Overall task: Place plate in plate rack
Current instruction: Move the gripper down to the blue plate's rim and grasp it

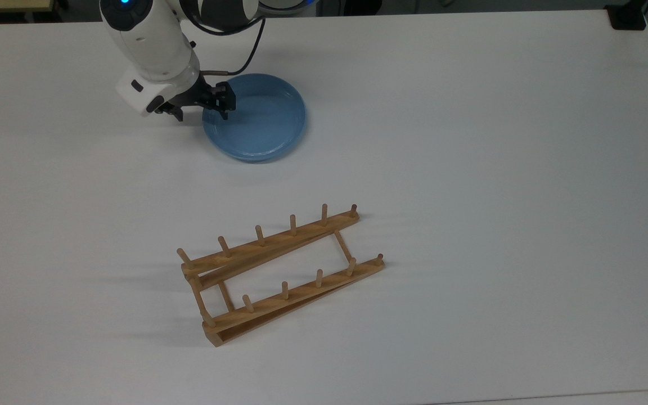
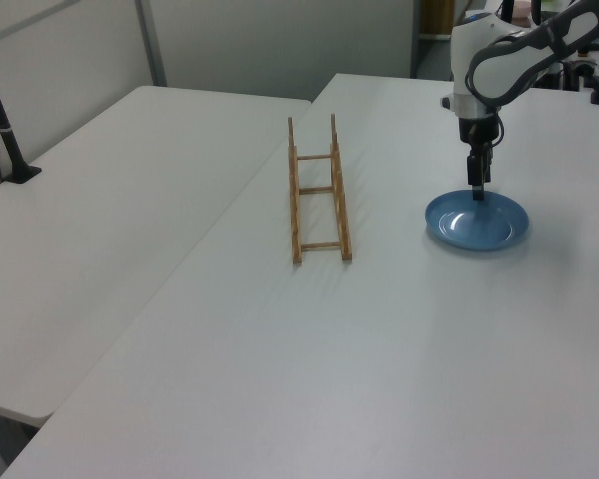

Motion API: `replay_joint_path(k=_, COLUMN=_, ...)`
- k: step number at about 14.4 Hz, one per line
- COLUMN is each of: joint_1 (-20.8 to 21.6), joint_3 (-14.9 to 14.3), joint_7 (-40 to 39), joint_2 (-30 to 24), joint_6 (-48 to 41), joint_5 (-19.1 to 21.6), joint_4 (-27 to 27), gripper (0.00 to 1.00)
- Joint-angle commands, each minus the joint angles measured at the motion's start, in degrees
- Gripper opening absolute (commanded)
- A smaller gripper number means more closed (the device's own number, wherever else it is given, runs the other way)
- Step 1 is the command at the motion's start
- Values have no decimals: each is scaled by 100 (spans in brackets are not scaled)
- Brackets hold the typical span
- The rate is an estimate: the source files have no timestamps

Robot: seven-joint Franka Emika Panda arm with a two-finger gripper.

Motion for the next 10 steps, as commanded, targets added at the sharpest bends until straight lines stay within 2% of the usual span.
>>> replay_joint_path(k=1, joint_1=148, joint_3=-12, joint_7=318, joint_2=-32, joint_6=113, joint_5=161, joint_4=-24, gripper=42)
replay_joint_path(k=3, joint_1=218, joint_3=-12, joint_7=370, joint_2=-14, joint_6=130, joint_5=345, joint_4=-33, gripper=23)
replay_joint_path(k=4, joint_1=227, joint_3=-12, joint_7=440, joint_2=-14, joint_6=217, joint_5=355, joint_4=-42, gripper=21)
replay_joint_path(k=10, joint_1=289, joint_3=6, joint_7=634, joint_2=74, joint_6=455, joint_5=346, joint_4=-165, gripper=20)
